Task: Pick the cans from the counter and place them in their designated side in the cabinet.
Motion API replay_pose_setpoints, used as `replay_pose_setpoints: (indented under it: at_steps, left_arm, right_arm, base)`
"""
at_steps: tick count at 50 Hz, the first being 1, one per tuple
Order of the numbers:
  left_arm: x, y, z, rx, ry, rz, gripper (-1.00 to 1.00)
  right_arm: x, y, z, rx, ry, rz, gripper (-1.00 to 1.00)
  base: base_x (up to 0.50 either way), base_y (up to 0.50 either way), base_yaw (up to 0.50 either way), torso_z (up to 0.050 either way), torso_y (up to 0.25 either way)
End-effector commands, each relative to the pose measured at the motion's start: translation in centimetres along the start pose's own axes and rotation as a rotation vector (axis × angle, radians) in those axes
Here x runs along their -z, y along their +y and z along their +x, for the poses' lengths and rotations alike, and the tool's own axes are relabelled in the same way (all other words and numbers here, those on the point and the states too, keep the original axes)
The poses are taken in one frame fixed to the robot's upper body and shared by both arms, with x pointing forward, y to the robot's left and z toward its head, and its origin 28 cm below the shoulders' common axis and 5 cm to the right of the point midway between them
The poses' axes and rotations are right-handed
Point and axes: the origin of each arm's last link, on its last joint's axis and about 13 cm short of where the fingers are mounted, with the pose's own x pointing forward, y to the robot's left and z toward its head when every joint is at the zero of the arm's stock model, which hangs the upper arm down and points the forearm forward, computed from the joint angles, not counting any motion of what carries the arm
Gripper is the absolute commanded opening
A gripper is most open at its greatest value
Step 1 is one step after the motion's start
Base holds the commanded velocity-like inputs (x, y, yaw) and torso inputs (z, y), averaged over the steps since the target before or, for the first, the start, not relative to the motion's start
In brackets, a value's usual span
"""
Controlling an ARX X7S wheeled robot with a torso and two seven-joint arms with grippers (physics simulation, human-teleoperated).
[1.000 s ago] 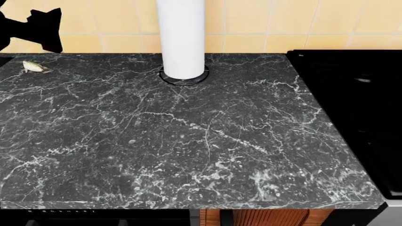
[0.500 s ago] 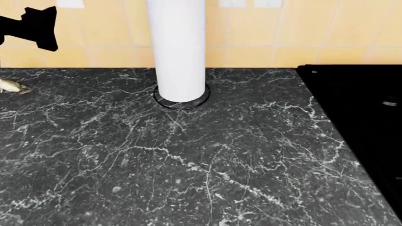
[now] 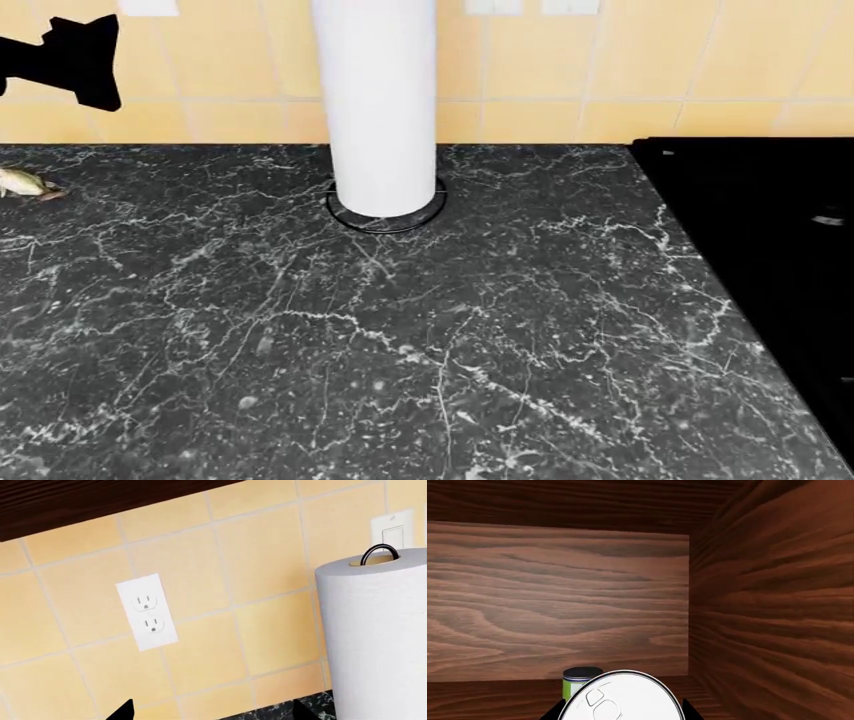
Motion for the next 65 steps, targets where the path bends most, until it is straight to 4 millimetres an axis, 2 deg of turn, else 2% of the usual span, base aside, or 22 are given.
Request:
replay_pose_setpoints:
  at_steps: [1,11,12,49,65]
  left_arm:
    - [-0.05,-0.12,0.20,0.002,-0.004,0.003,1.00]
    - [0.06,-0.18,0.54,0.002,-0.008,0.005,1.00]
    - [0.10,-0.19,0.61,0.003,-0.008,0.005,1.00]
    - [-0.51,-0.22,0.37,0.007,-0.022,0.009,1.00]
    - [-0.57,-0.28,0.55,0.010,-0.026,0.009,1.00]
  right_arm:
    - [-0.17,-0.01,-0.05,-0.009,-0.005,-0.008,-1.00]
    - [-0.17,-0.01,-0.05,-0.009,-0.005,-0.008,-1.00]
    - [-0.17,-0.01,-0.05,-0.009,-0.005,-0.008,1.00]
    - [-0.17,-0.01,-0.05,-0.009,-0.005,-0.008,1.00]
    - [-0.17,-0.01,-0.05,-0.009,-0.005,-0.008,1.00]
  base:
    - [0.00,0.00,0.00,0.000,0.000]
    - [0.00,0.00,0.00,0.000,0.000]
    - [0.00,0.00,0.00,0.000,0.000]
    - [0.00,0.00,0.00,0.000,0.000]
    - [-0.20,0.00,0.00,0.000,0.000]
